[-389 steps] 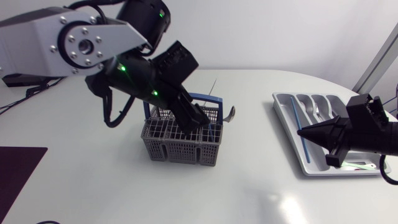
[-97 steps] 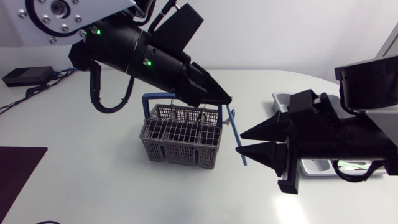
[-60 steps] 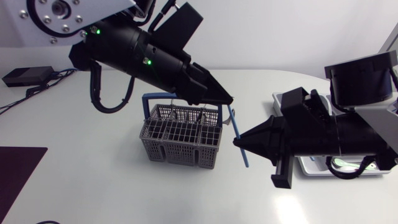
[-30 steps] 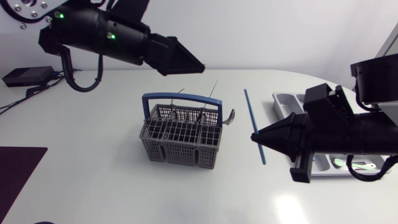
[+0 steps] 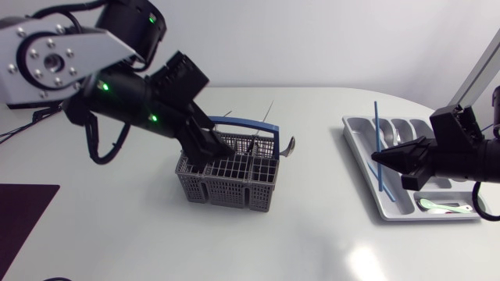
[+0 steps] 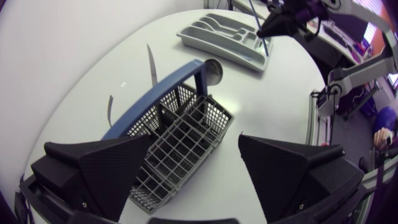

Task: Sort the cutlery from the basket into the organizer compartments.

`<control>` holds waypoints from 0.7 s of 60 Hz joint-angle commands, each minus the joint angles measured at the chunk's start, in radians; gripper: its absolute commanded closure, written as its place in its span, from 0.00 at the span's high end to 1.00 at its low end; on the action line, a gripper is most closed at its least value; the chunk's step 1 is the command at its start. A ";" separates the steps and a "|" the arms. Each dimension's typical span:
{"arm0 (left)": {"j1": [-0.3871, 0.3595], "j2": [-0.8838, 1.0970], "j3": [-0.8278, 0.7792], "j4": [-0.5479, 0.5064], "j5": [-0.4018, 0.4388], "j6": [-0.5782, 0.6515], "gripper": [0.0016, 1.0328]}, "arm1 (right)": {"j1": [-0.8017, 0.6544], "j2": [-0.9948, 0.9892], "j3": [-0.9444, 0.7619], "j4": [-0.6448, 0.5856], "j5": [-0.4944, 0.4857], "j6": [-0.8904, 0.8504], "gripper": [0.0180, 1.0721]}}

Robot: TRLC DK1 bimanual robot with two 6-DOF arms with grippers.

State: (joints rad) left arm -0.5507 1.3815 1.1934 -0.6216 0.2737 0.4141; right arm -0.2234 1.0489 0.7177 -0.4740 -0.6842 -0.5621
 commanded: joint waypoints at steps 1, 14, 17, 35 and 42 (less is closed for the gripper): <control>-0.049 -0.036 -0.077 0.057 -0.051 0.037 0.95 | -0.047 0.048 -0.018 0.031 -0.003 -0.025 0.05; -0.117 -0.016 -0.170 0.194 -0.162 0.011 0.93 | -0.122 0.122 -0.029 0.080 0.008 -0.065 0.05; -0.137 0.002 -0.186 0.243 -0.205 -0.003 0.93 | -0.134 0.135 -0.031 0.090 0.008 -0.070 0.05; -0.176 0.182 -0.179 0.342 -0.317 -0.086 0.94 | -0.197 0.188 -0.031 0.103 -0.005 -0.105 0.05; -0.173 0.214 -0.167 0.339 -0.317 -0.098 0.94 | -0.212 0.212 -0.020 0.109 -0.005 -0.104 0.05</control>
State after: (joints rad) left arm -0.7223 1.5574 1.0260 -0.2707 -0.0364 0.3367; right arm -0.4217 1.2343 0.7048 -0.3748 -0.6827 -0.6456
